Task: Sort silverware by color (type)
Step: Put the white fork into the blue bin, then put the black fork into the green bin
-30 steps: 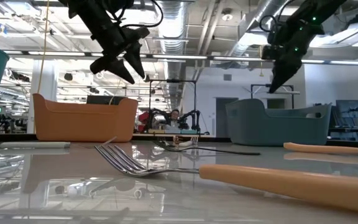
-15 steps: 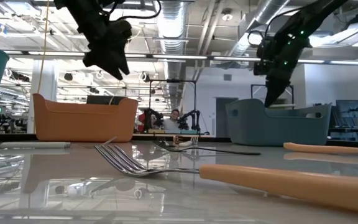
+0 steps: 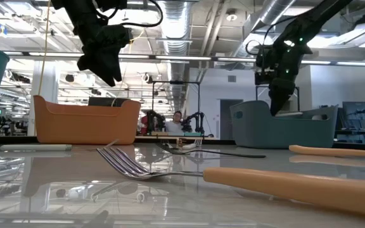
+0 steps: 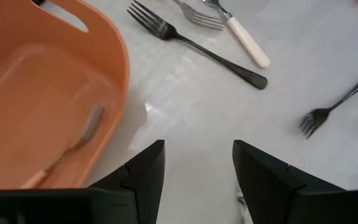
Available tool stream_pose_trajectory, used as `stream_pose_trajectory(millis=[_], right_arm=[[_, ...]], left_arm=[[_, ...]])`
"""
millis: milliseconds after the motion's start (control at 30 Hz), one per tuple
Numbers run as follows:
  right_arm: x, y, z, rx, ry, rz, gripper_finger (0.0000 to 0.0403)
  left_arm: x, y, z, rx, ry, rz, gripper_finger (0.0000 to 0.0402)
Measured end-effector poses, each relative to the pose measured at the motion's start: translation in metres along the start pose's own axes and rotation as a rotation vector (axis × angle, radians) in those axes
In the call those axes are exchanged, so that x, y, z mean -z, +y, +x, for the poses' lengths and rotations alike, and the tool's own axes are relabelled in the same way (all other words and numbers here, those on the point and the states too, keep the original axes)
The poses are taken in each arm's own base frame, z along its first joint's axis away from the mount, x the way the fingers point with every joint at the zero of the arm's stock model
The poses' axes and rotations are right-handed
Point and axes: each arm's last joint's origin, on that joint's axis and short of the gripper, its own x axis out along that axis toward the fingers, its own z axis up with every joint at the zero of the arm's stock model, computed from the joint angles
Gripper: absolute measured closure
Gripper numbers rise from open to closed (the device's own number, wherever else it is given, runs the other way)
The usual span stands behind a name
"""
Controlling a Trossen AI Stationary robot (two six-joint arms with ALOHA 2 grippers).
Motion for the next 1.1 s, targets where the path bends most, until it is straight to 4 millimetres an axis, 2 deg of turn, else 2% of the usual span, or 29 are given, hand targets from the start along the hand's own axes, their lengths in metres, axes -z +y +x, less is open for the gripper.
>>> stream_pose_trajectory(millis=[300, 667, 867, 1100], right_arm=[[0.005, -0.003, 0.029, -0.042, 0.125, 0.025, 0.0336], [0.012, 0.001, 0.029, -0.081, 0.213, 0.085, 0.0221], [0.007, 0.001, 0.011, -0.079, 0.255, 0.181, 0.02], [-0.002, 0.02, -0.04, -0.028, 0.14, 0.22, 0.0209]], left_arm=[[0.009, 0.0, -0.001, 0.085, 0.135, -0.08, 0.0228], [0.011, 0.001, -0.001, 0.067, 0.15, -0.09, 0.0228], [0.009, 0.001, 0.0, 0.047, 0.113, -0.066, 0.0228], [-0.013, -0.01, 0.007, 0.135, -0.086, -0.037, 0.0228]])
